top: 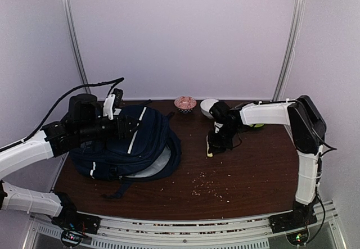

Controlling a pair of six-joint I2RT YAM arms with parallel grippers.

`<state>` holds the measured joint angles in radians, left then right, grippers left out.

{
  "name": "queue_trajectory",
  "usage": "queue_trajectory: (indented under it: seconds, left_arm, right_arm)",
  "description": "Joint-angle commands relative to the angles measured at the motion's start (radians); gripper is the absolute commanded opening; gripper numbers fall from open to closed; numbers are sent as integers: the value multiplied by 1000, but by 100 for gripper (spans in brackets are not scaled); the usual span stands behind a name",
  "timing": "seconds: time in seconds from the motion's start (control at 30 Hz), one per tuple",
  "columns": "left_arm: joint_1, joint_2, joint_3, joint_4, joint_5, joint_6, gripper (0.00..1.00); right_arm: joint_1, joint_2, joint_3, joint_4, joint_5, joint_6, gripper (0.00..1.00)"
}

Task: Pack the student bag
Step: Move the stationery to the center of the board, then pick up the stationery from the center of the board.

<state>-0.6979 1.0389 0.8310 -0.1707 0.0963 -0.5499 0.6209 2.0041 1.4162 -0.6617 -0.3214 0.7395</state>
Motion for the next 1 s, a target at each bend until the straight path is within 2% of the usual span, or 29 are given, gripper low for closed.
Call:
queue_trajectory:
  seconds: [0.0, 0.07, 0.13, 0.23, 0.37, 0.53, 0.67, 0.73, 0.83, 0.9, 0.97]
  left_arm:
    - [-6, -43, -12, 5, -20, -2, 98]
    - [-7, -56, -15, -6, -29, 3, 98]
    - [-7, -64, -18, -18, -46, 7, 98]
    - [-6, -68, -10, -57, -80, 14, 98]
    - [-6, -82, 8, -119, -133, 33, 98]
    - [-6, -152, -28, -159, -264, -8, 98]
    - [-7, -191, -37, -172, -225, 67, 98]
    - [-9, -173, -10, -226, -213, 99, 98]
    - [-28, -131, 46, -327, -250, 130, 98]
    - [-74, -106, 66, -351, -278, 162, 98]
    - [-172, -63, 99, -395, -356, 203, 98]
  right_arm:
    - [95, -128, -168, 40, 66, -31, 13]
    - [128, -158, -194, 20, 121, -38, 41]
    - [151, -174, -190, 6, 178, -50, 55]
    - [162, -147, -134, -33, 238, -68, 65]
    - [160, -83, -68, -70, 308, -89, 68]
    - [150, -1, -34, -62, 272, -122, 63]
    - [152, 9, -43, -43, 250, -122, 56]
    - [151, 16, -43, -47, 244, -128, 48]
    - [153, 6, -54, -35, 232, -135, 28]
    - [155, -26, -61, -21, 227, -133, 17]
    - [162, -65, -62, -9, 216, -127, 12]
